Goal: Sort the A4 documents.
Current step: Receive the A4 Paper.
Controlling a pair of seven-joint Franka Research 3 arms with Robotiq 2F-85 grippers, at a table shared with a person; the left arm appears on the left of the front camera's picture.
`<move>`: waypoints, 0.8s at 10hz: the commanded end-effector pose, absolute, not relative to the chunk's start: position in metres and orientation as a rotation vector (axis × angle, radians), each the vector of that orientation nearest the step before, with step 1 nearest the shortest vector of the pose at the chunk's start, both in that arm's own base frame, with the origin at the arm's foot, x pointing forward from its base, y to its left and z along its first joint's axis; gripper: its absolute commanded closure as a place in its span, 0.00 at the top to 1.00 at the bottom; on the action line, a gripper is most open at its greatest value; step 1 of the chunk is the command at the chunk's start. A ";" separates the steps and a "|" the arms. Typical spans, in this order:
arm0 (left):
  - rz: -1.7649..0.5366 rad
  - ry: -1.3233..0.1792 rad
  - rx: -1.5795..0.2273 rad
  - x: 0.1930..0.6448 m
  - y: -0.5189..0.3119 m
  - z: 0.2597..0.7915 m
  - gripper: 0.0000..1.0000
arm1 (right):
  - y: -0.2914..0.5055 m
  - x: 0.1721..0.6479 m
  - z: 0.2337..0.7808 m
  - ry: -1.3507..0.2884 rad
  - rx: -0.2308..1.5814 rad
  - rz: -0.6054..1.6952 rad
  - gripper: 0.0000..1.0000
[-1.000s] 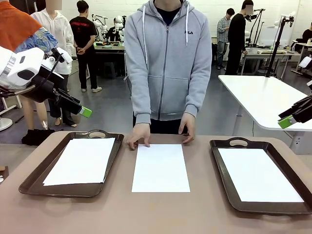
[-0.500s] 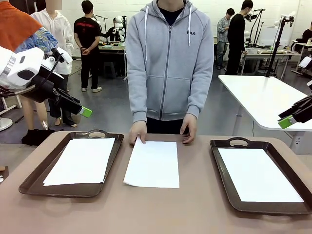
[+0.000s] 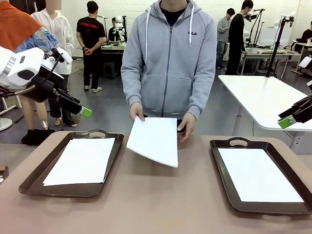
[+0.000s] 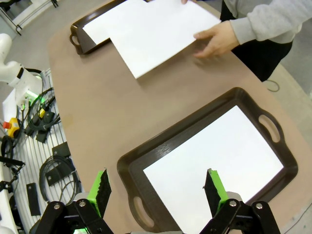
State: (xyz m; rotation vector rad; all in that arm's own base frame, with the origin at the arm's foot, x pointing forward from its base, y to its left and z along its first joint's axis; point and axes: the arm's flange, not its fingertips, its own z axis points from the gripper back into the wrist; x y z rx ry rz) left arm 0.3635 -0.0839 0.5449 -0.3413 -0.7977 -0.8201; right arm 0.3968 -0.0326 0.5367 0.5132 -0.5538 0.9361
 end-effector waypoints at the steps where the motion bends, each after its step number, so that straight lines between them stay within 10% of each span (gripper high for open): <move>1: -0.831 -0.800 -0.337 0.364 -0.084 0.545 1.00 | -0.032 0.397 0.536 -0.550 0.515 0.938 1.00; 8: -0.831 -0.800 -0.337 0.364 -0.084 0.545 1.00 | -0.032 0.397 0.536 -0.550 0.515 0.938 1.00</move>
